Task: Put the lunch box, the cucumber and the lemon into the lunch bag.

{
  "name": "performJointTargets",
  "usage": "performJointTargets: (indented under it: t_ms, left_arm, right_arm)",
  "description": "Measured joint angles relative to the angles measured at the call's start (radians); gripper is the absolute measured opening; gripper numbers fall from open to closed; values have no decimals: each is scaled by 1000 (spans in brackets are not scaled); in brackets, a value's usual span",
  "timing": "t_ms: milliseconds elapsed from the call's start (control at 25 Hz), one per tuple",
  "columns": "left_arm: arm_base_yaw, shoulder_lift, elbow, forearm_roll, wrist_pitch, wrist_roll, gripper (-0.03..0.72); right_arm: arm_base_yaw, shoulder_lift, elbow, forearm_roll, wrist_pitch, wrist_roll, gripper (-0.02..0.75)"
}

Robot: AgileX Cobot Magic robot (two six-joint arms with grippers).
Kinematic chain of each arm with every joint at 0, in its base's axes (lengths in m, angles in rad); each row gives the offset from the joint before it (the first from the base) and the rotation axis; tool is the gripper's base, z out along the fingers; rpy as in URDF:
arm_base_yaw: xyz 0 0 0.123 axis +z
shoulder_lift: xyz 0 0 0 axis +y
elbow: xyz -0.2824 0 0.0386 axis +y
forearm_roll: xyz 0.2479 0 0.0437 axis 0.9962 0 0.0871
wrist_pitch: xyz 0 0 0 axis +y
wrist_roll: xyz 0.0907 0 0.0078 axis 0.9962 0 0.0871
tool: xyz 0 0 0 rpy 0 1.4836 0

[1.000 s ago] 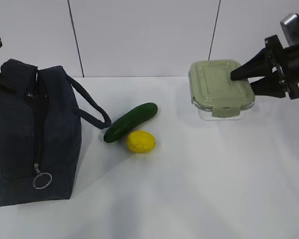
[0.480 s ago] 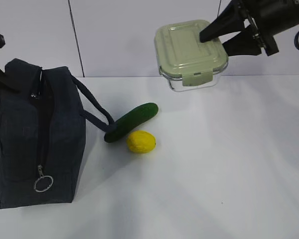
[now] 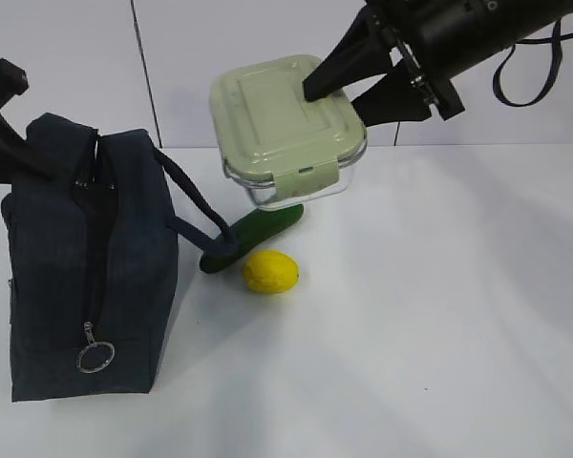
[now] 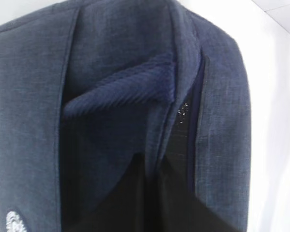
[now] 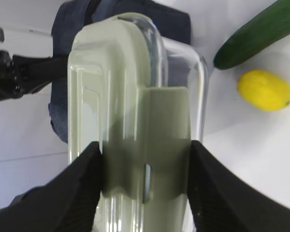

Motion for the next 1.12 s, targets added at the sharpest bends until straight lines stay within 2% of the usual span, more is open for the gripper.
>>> performJointTargets:
  t_ms: [280,720,920,1120]
  left_arm:
    - [-50,0,0,40,-17,-36,-7]
    - [-51,0,0,42,-58,-59,-7]
    - [-51,0,0,42,-62,-60,-7]
    - [-51,0,0,42,-71,-63,-7]
  right_arm:
    - [83,2,-6,0,-22,6,406]
    - [205,141,-184,-6,-80,44,406]
    - [260,215,-275,-47,-90,86,406]
    - [281,284,-375,-160,-96,156,406]
